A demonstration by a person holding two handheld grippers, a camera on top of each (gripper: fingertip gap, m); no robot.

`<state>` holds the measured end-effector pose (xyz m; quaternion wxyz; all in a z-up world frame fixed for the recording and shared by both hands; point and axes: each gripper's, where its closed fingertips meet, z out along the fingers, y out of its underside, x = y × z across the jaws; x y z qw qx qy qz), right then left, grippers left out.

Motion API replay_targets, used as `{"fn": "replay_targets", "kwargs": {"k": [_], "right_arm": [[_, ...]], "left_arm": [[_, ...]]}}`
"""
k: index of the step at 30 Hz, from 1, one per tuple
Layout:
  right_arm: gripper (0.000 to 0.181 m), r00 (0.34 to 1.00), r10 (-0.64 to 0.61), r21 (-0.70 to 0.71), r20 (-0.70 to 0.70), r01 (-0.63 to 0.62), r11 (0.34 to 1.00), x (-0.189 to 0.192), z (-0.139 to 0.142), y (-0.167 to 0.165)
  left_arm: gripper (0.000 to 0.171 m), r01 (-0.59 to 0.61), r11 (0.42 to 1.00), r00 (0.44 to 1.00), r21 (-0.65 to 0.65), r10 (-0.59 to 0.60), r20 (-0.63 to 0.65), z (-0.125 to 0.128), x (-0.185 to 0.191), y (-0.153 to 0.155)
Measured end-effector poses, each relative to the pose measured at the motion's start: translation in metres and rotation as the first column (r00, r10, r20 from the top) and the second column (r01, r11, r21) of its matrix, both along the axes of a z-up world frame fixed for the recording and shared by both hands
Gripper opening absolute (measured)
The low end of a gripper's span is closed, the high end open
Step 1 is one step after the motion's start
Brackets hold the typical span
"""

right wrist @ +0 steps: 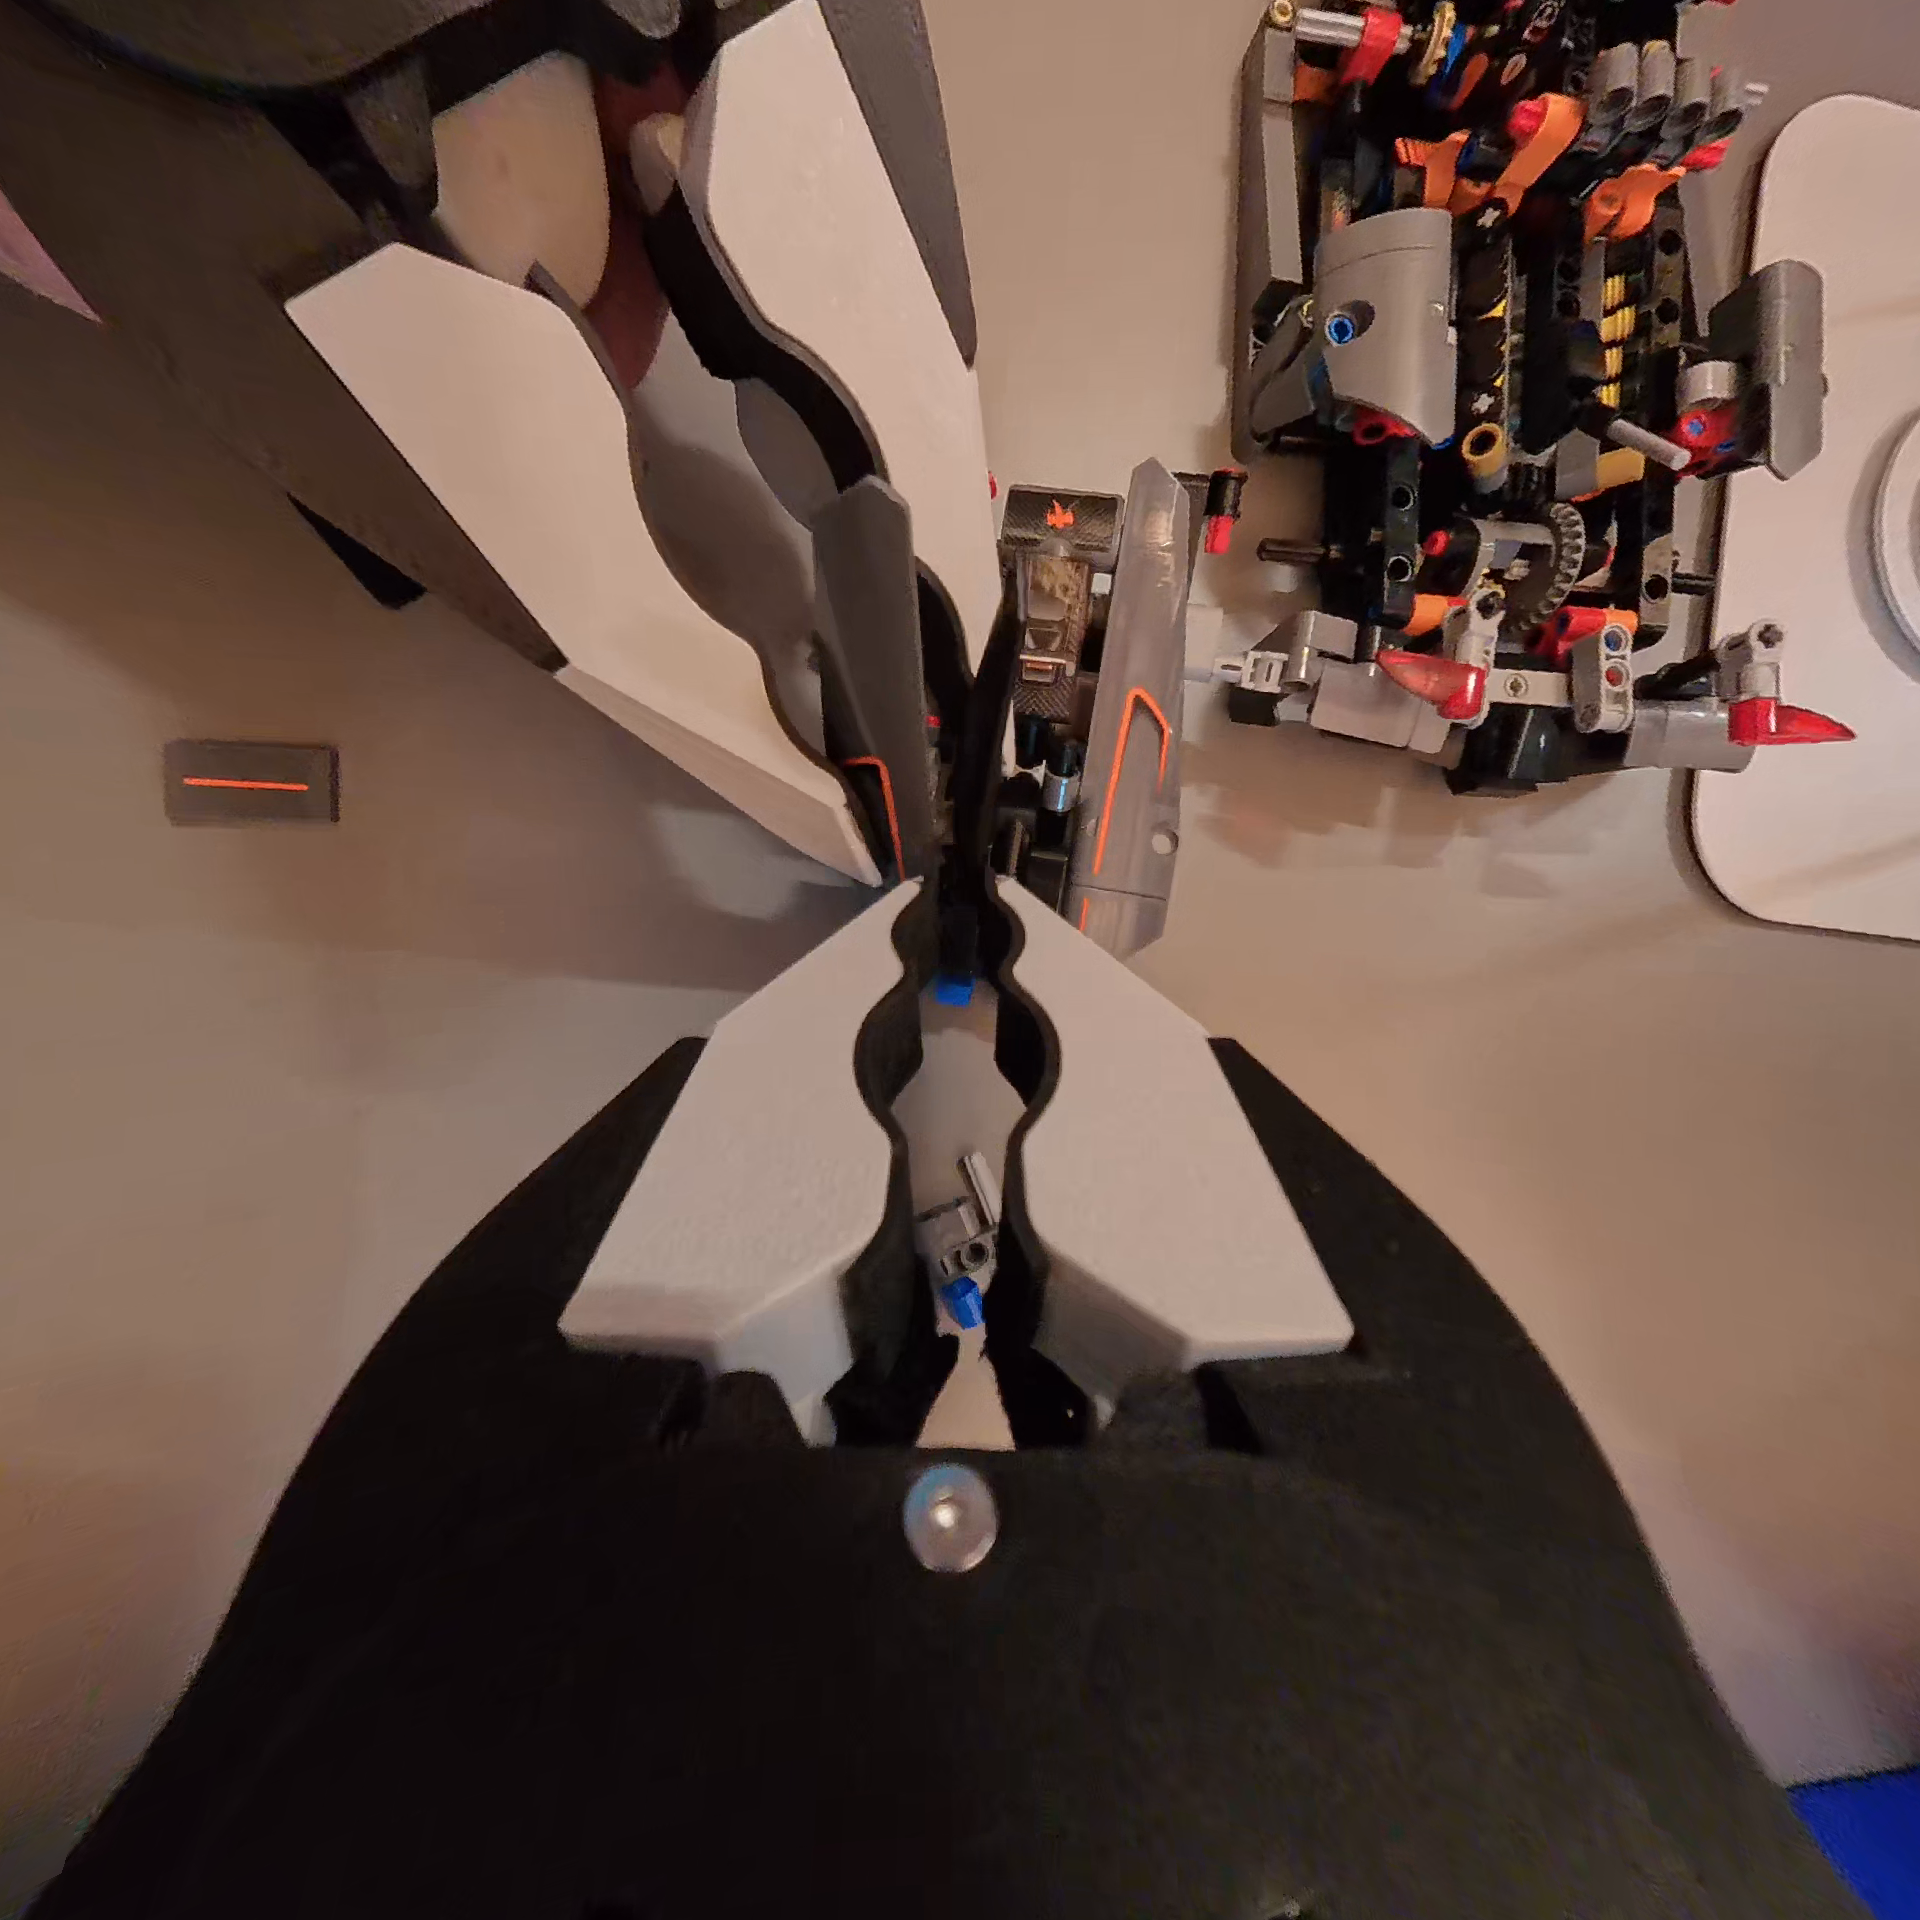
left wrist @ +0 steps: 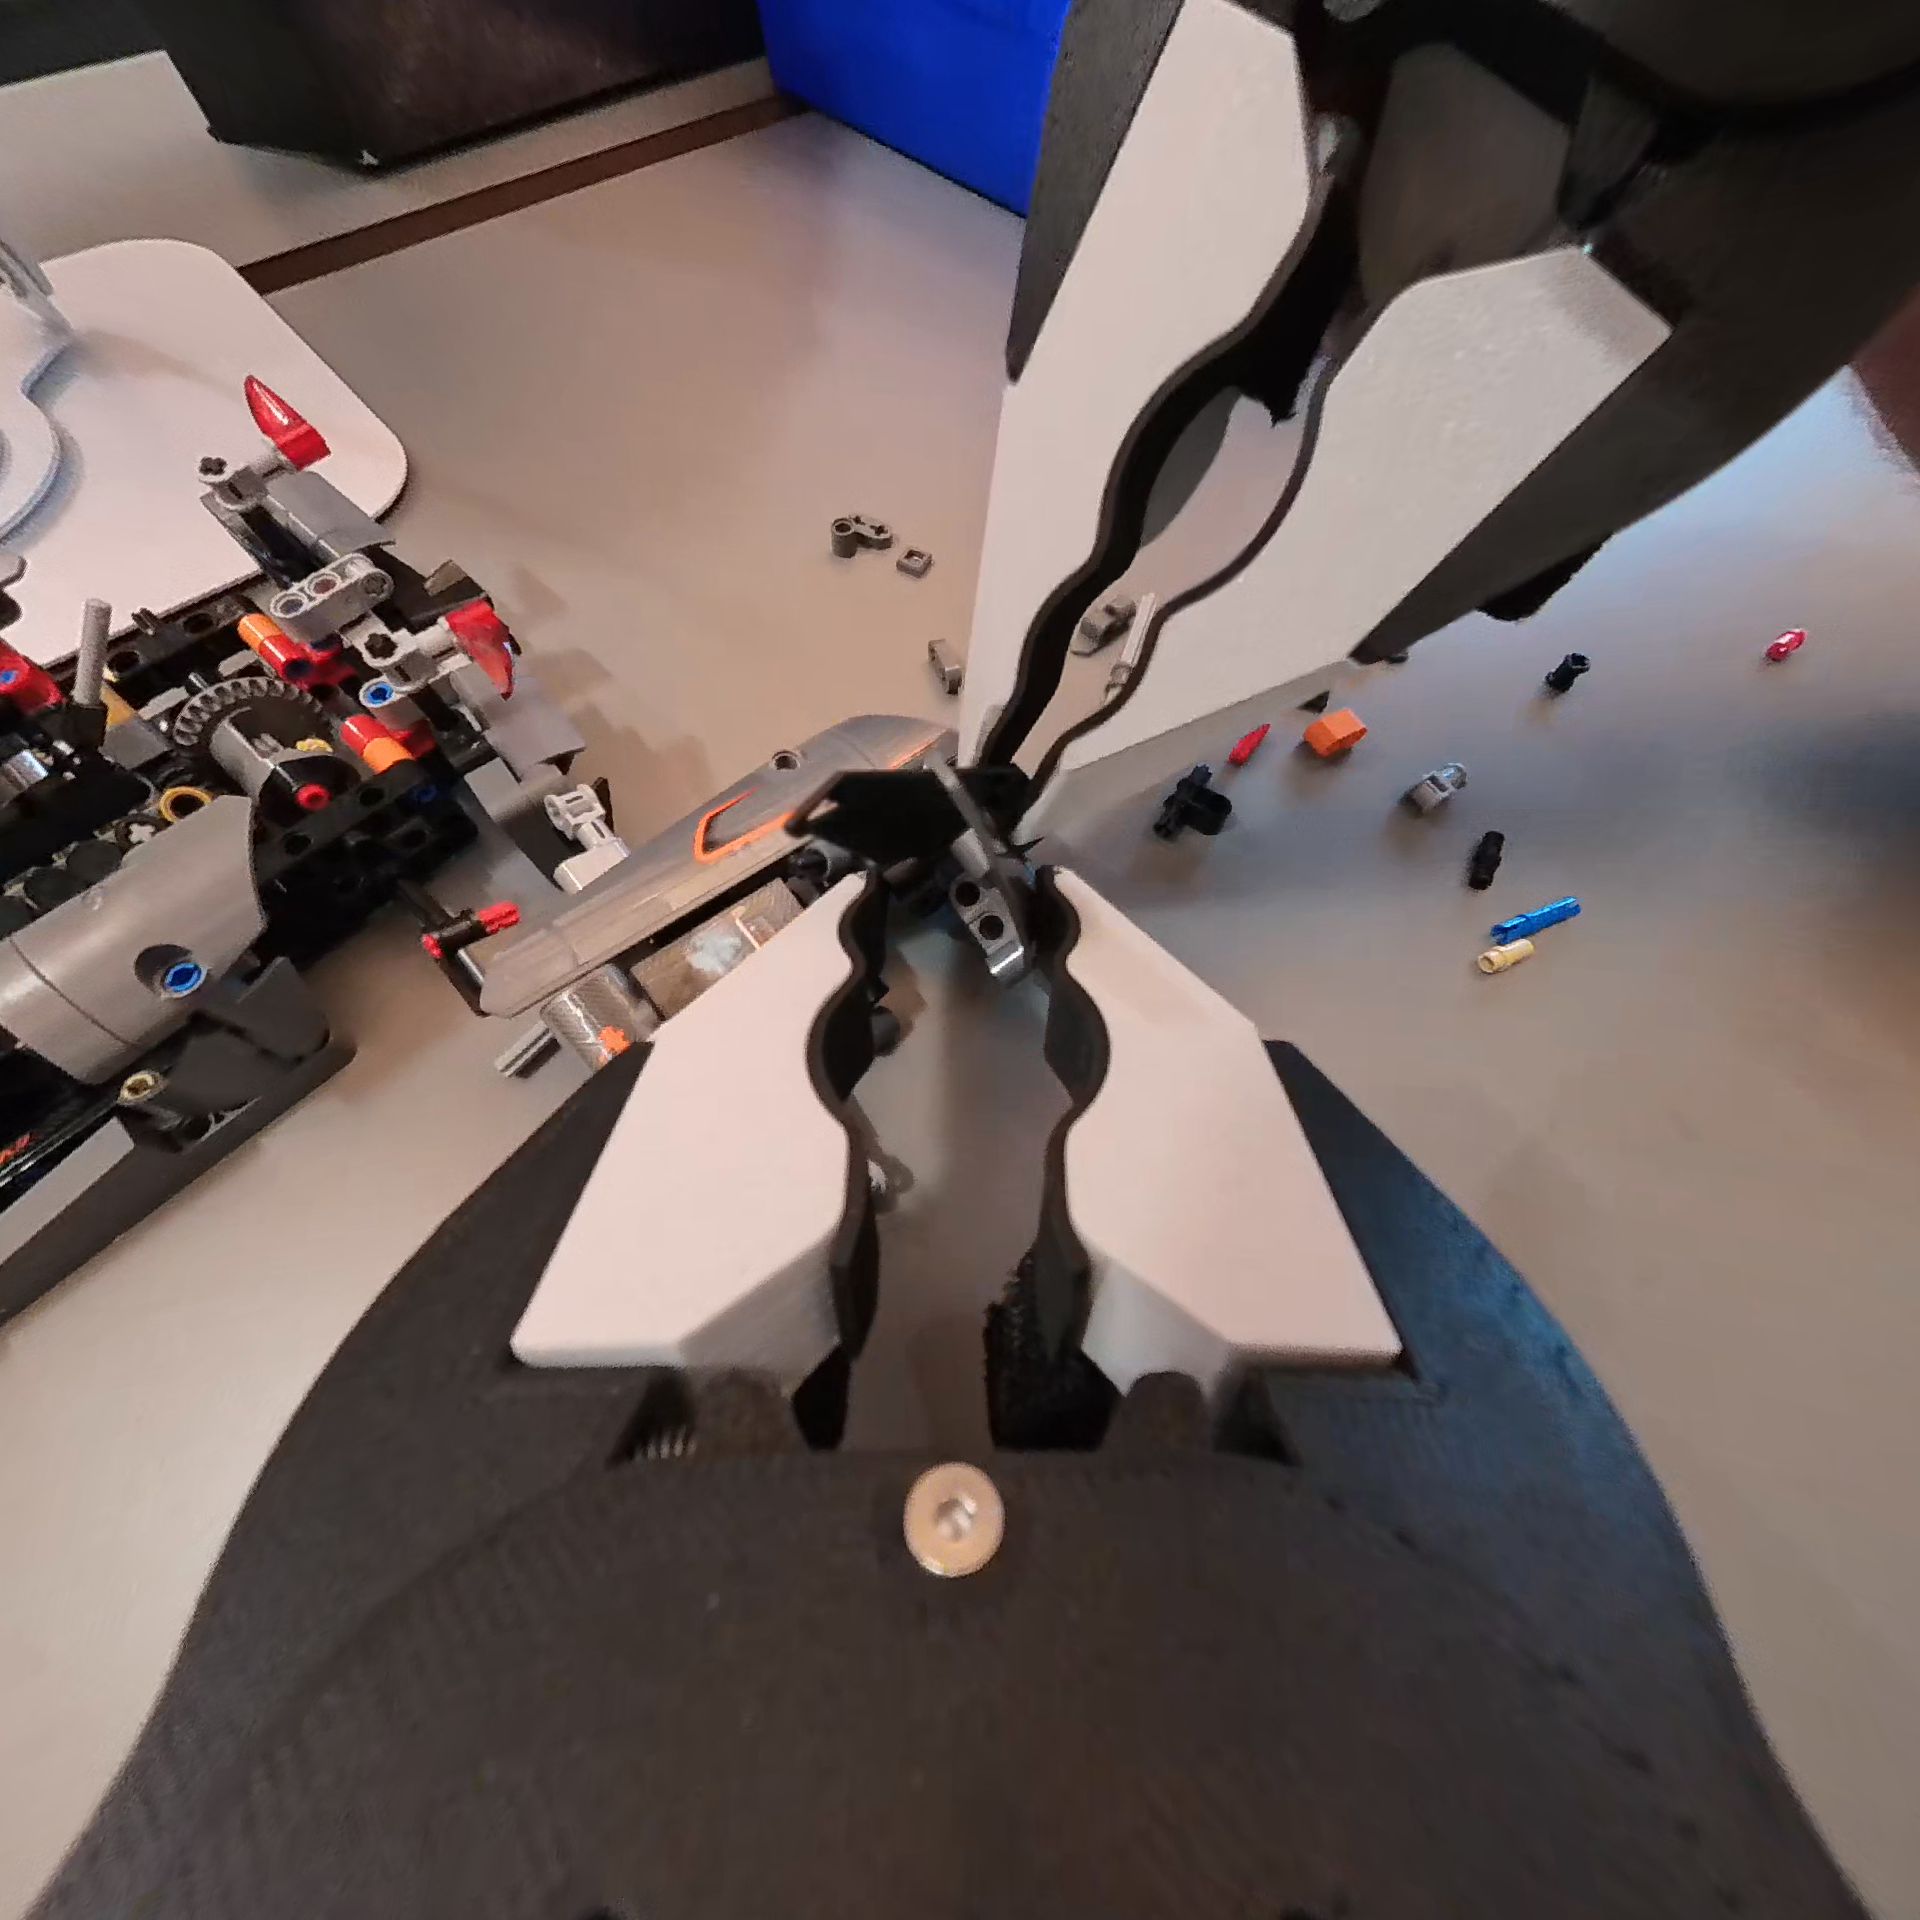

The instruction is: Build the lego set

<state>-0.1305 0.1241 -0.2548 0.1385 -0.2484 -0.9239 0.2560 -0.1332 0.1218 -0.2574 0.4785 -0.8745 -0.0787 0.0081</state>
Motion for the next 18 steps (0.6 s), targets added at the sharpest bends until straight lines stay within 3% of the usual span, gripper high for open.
{"fn": "replay_targets", "kwargs": {"k": [18], "right_arm": [[0.009,0.998,-0.018,-0.137,0.060,0.026,0.990,0.0009,0.0055,-0.0033]], "left_arm": [[0.026,0.004,1.000,1.000,0.018,-0.004,0.012,0.0005,-0.0010,0.0014]]}}
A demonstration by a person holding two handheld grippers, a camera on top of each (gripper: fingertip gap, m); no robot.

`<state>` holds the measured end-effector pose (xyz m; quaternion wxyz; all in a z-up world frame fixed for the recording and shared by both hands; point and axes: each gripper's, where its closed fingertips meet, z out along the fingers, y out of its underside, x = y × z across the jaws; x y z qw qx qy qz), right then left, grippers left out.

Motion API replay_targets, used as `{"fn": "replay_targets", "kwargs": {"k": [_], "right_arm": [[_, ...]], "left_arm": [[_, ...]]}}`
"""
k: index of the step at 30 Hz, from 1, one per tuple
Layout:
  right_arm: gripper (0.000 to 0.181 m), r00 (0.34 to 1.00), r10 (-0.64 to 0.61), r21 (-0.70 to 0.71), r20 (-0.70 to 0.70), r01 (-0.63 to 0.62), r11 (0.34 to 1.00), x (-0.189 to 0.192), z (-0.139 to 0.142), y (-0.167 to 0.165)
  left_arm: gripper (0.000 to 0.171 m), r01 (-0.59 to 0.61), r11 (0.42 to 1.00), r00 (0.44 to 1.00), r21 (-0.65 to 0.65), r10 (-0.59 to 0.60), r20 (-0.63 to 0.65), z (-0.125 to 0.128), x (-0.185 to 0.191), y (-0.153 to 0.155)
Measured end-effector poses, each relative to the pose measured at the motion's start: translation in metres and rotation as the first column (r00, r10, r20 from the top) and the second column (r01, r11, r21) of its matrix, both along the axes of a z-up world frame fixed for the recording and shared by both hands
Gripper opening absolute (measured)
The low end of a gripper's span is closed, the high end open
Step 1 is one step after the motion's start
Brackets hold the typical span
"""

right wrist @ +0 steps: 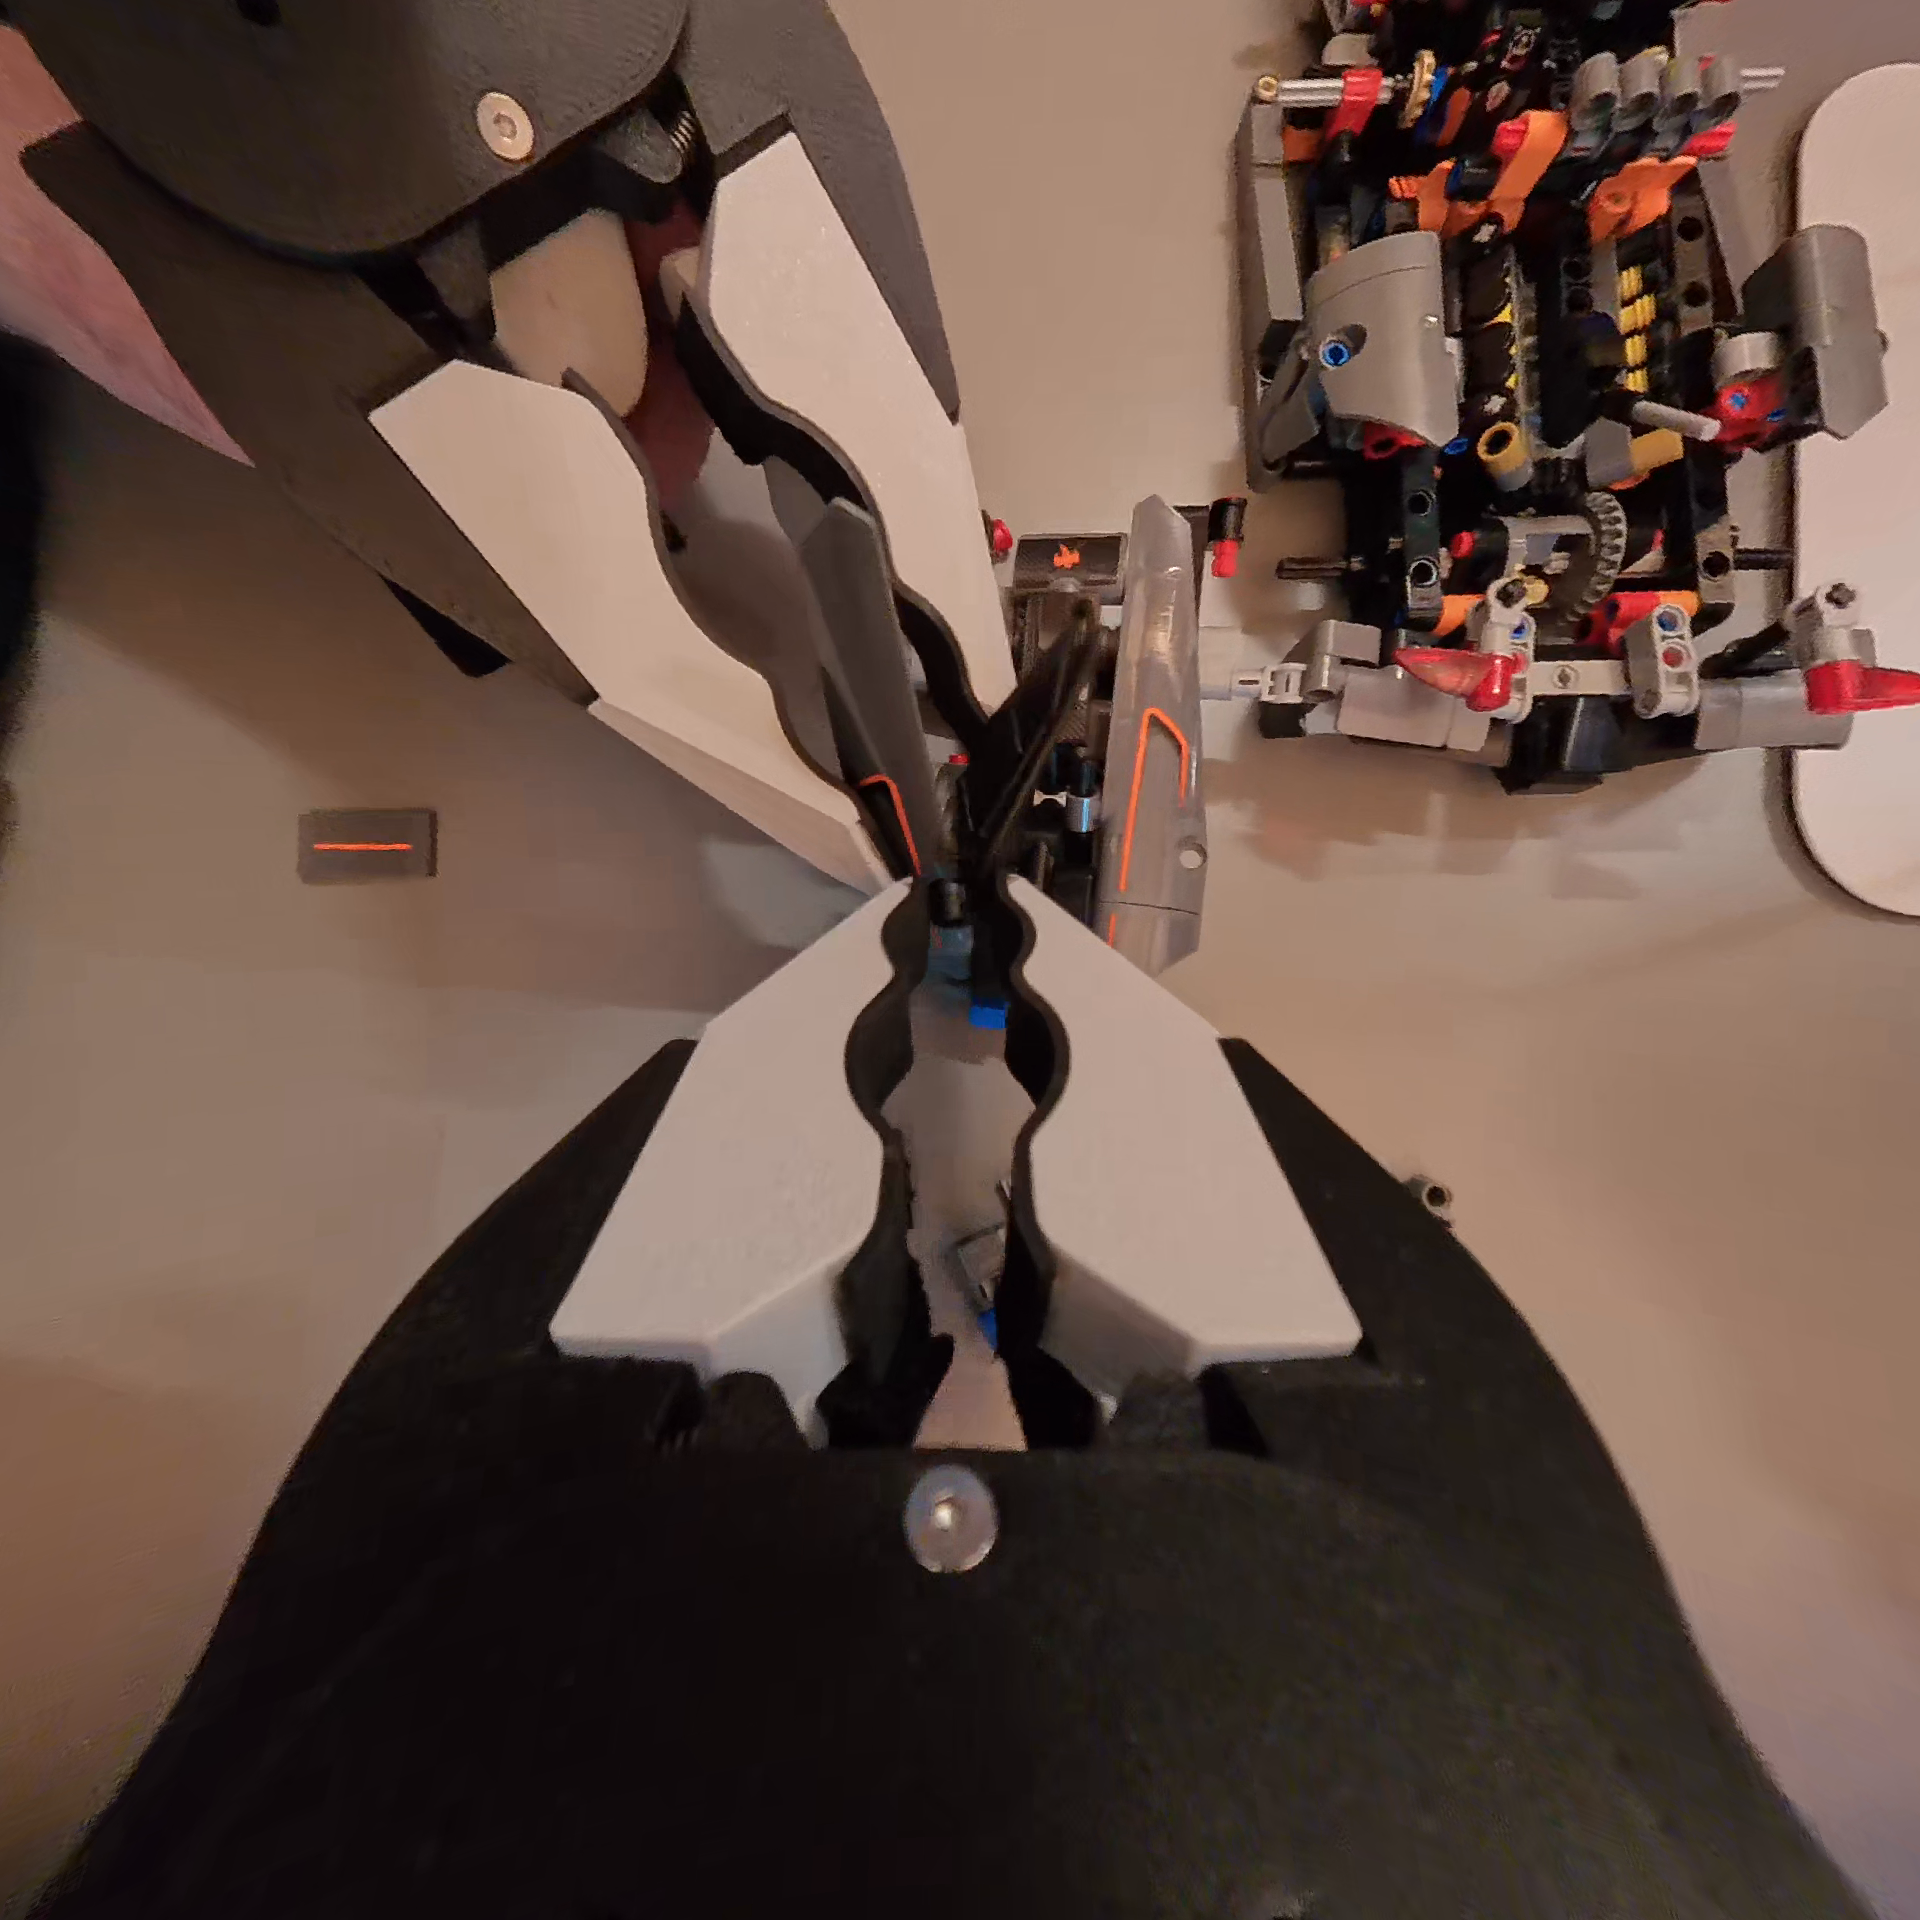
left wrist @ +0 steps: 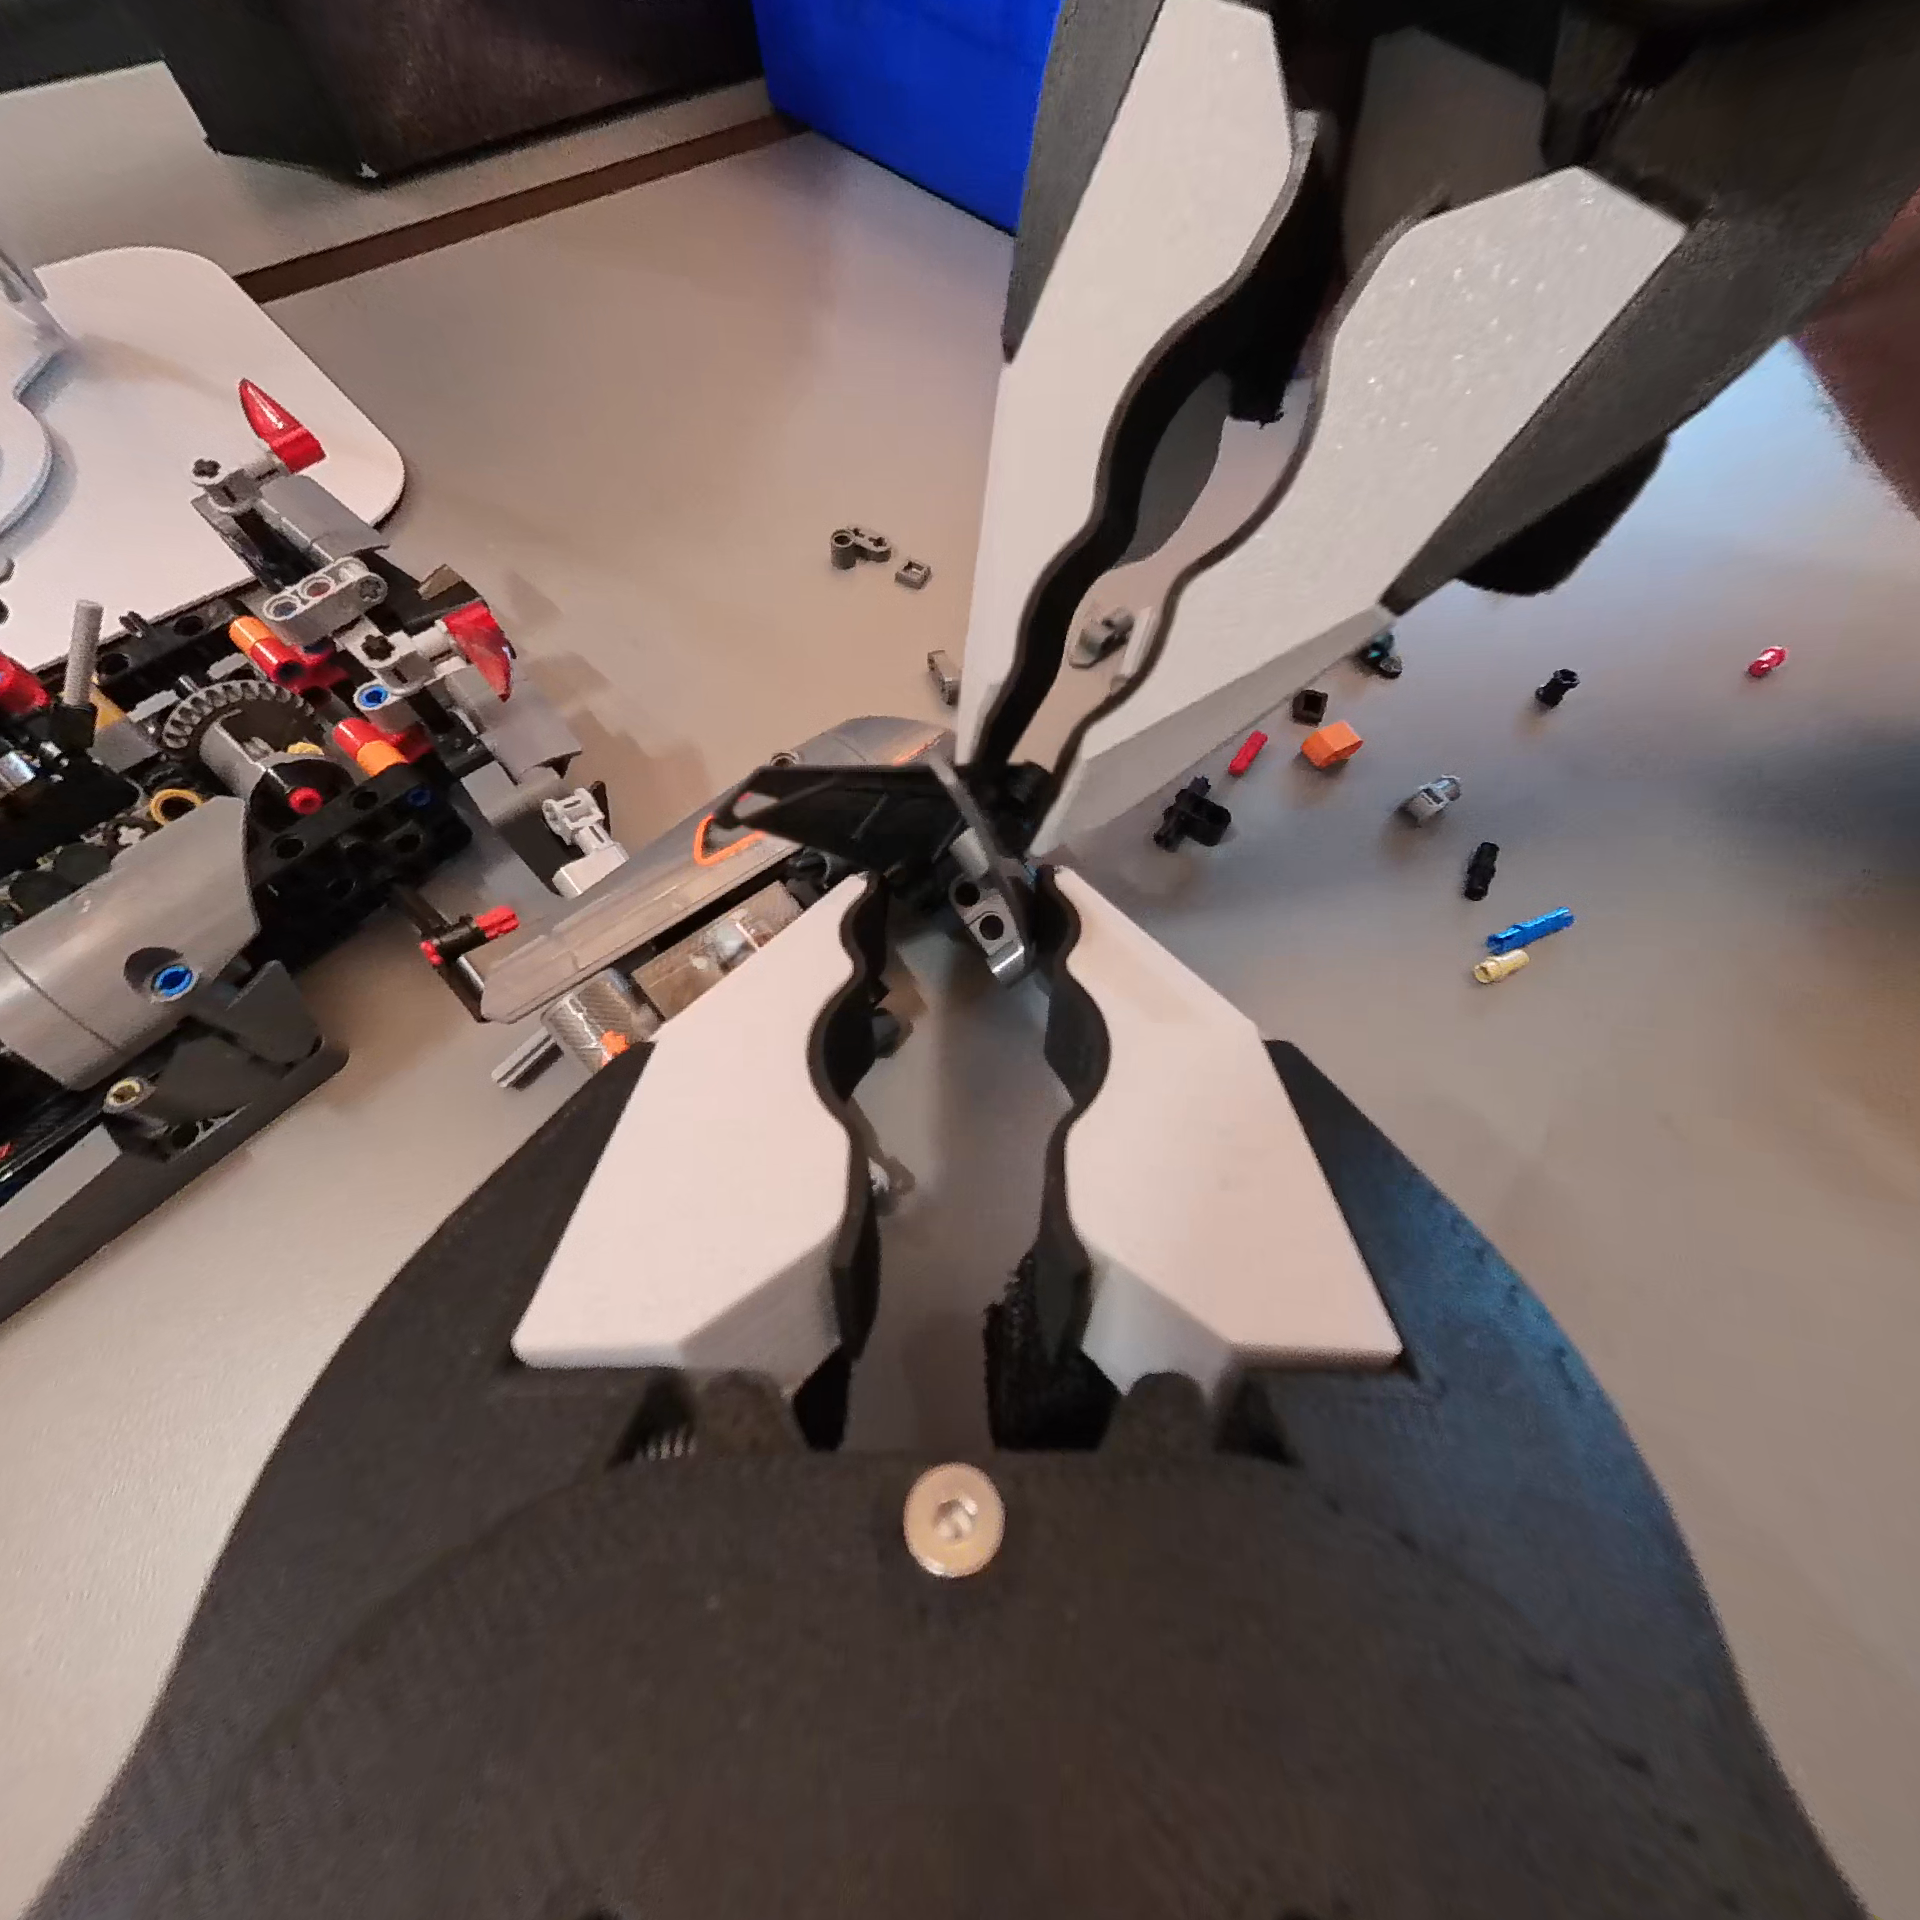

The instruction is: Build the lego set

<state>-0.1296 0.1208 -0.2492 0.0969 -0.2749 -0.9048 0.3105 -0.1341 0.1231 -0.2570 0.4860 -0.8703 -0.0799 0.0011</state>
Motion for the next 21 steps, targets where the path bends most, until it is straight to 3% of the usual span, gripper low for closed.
{"fn": "replay_targets", "kwargs": {"k": [5,21], "right_arm": [[0.006,1.000,-0.013,0.021,-0.009,0.013,1.000,-0.0024,-0.0026,0.0030],[0.005,0.977,0.062,0.286,-0.203,-0.001,0.958,-0.0094,-0.0015,0.0046]], "left_arm": [[0.026,0.002,1.000,1.000,-0.001,-0.002,-0.002,-0.0005,0.0000,0.0004],[0.025,-0.007,1.000,1.000,0.002,0.007,0.010,-0.0006,-0.0033,-0.0003]]}}
